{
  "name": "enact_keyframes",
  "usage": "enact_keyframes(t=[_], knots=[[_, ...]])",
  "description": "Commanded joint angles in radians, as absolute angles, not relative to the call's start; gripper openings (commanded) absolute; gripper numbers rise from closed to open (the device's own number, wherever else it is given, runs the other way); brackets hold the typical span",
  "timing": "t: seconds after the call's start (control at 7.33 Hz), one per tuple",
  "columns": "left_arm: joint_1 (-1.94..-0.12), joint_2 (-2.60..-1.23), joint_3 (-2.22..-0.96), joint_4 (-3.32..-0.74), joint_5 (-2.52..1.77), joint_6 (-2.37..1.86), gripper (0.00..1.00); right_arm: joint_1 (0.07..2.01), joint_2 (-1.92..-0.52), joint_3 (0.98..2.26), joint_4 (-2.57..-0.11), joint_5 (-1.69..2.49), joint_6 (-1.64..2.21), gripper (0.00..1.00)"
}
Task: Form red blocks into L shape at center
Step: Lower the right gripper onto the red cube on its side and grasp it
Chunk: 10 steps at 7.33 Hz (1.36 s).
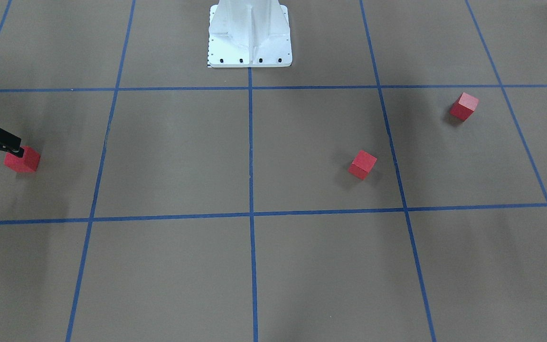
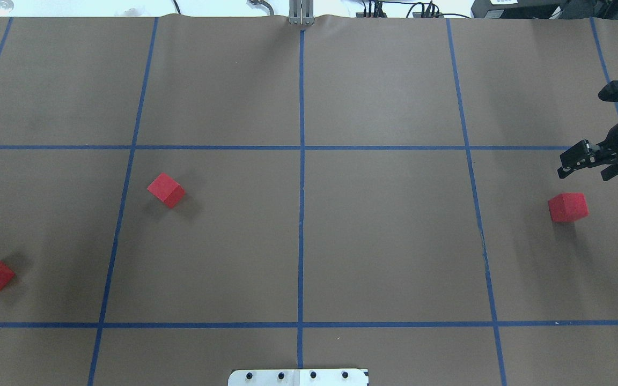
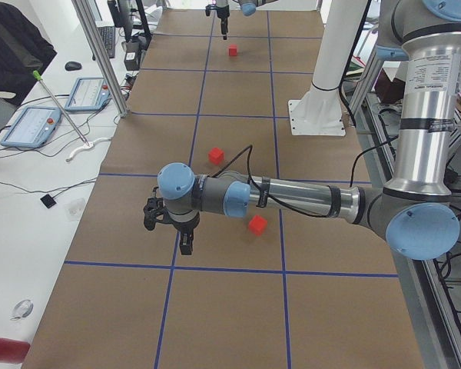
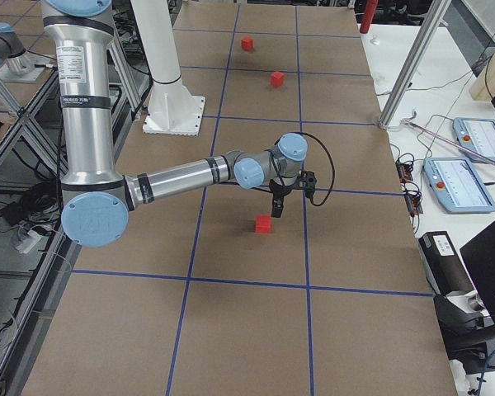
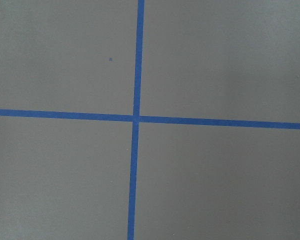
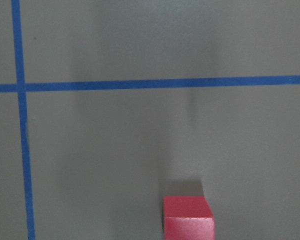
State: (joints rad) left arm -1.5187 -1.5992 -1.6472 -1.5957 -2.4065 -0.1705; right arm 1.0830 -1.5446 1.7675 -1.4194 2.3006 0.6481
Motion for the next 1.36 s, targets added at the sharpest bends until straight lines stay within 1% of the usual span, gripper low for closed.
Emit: enact_keyframes(t=[0.0,0.55,0.95,1.09,1.23], knots=[[-1.519,-1.6,-1.649,-1.597,-2.407,-0.17,1.0,0.988,-1.549,1.75,-1.376,2.159,0.721,0.98],[-1.519,-1.6,-1.652,-1.597,-2.407,-0.17,1.0,0.98,-1.555,1.718,-1.373,2.154,0.709,0.93],[-1.519,-1.6,-1.657,-1.597,-2.407,-0.17,1.0,0.973,-1.569,1.684,-1.341,2.163,0.712,0.85],[-1.519,-1.6,-1.657,-1.598,-2.407,-0.17,1.0,0.965,-1.578,1.686,-1.341,2.164,0.713,0.73],[-1.519,-1.6,-1.66,-1.598,-2.407,-0.17,1.0,0.965,-1.601,1.686,-1.322,2.164,0.715,0.27]])
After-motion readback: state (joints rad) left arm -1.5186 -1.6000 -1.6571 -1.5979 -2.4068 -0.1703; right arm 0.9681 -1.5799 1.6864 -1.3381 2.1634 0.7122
